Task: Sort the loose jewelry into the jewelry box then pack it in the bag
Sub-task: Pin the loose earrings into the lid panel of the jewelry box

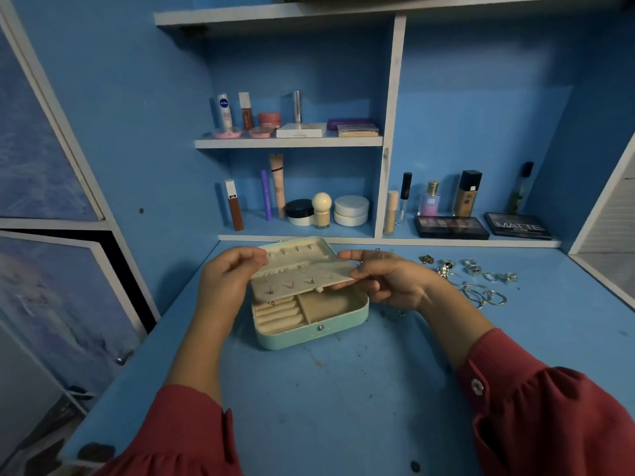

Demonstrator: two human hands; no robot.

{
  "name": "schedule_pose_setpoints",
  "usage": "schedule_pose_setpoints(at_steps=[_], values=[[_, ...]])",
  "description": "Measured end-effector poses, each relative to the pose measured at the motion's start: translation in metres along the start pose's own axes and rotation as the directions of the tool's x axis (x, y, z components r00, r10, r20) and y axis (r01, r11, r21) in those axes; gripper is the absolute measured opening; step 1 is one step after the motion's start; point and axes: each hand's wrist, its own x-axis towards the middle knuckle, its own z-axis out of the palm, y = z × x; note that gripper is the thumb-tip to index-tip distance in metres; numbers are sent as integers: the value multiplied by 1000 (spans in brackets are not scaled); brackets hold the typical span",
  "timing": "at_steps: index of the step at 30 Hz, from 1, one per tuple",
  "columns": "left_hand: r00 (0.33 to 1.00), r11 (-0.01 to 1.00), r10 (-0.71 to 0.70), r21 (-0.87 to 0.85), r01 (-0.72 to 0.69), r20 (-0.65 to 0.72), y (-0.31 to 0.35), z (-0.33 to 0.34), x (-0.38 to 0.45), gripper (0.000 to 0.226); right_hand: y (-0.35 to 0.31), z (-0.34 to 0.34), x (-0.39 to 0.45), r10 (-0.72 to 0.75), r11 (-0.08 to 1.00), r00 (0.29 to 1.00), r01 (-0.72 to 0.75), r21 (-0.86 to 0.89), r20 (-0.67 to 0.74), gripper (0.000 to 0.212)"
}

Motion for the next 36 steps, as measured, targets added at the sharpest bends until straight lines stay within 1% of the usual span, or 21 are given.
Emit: schedule_pose_setpoints(at_steps=[2, 3, 4, 5, 6, 7, 8, 10, 12, 13, 15, 17, 19, 20, 23, 25, 32, 36], values=[[982, 975, 188, 118, -188, 10, 4, 9, -9, 13, 0, -2, 2, -14, 1000, 1000, 14, -3, 13, 37], [951, 932, 309, 197, -305, 16, 7, 14, -15, 10, 0, -3, 4, -19, 1000, 1000, 20, -11, 16, 35], [894, 856, 447, 276, -438, 33, 9, 20, -20, 7, 0, -5, 4, -23, 1000, 999, 24, -15, 24, 34], [811, 748, 581, 347, -566, 69, 12, 27, -25, 10, 0, -7, 5, -25, 1000, 999, 25, -12, 45, 34], [719, 634, 685, 390, -668, 118, 14, 35, -32, 14, 0, -8, 6, -25, 1000, 997, 25, -3, 73, 34], [640, 540, 749, 402, -740, 170, 17, 44, -39, 16, 0, -10, 7, -26, 1000, 995, 26, 2, 94, 35], [588, 485, 778, 383, -786, 222, 20, 55, -47, 16, 0, -11, 9, -26, 1000, 995, 26, -1, 96, 36], [547, 457, 766, 313, -833, 337, 21, 75, -63, 14, 0, -11, 10, -22, 999, 998, 24, -30, 60, 36], [527, 437, 715, 295, -850, 459, 15, 90, -74, 14, -1, -10, 10, -19, 999, 999, 21, -47, 39, 33], [518, 404, 683, 325, -855, 515, 10, 94, -76, 16, -1, -9, 10, -16, 999, 999, 17, -46, 39, 32], [506, 283, 621, 430, -857, 599, 3, 99, -74, 21, -1, -10, 8, -14, 999, 999, 16, -40, 47, 32], [514, 194, 566, 502, -843, 645, -2, 101, -71, 19, 0, -10, 8, -16, 999, 998, 18, -37, 53, 32], [516, 156, 538, 523, -838, 667, -6, 103, -69, 7, 0, -10, 8, -18, 999, 998, 20, -39, 60, 31], [526, 150, 521, 534, -832, 673, -7, 104, -69, 3, 0, -10, 8, -19, 999, 998, 21, -39, 60, 31], [567, 141, 489, 581, -801, 663, -7, 109, -71, 9, 1, -10, 9, -19, 999, 998, 21, -32, 57, 31], [583, 156, 488, 592, -790, 650, -5, 112, -72, 12, 2, -11, 9, -21, 1000, 998, 22, -20, 62, 31], [602, 154, 480, 614, -774, 638, -2, 119, -74, 12, 3, -11, 8, -26, 1000, 998, 25, 7, 54, 30], [594, 141, 510, 620, -771, 622, -6, 121, -74, 10, 4, -12, 8, -32, 999, 999, 33, -16, 34, 30]])
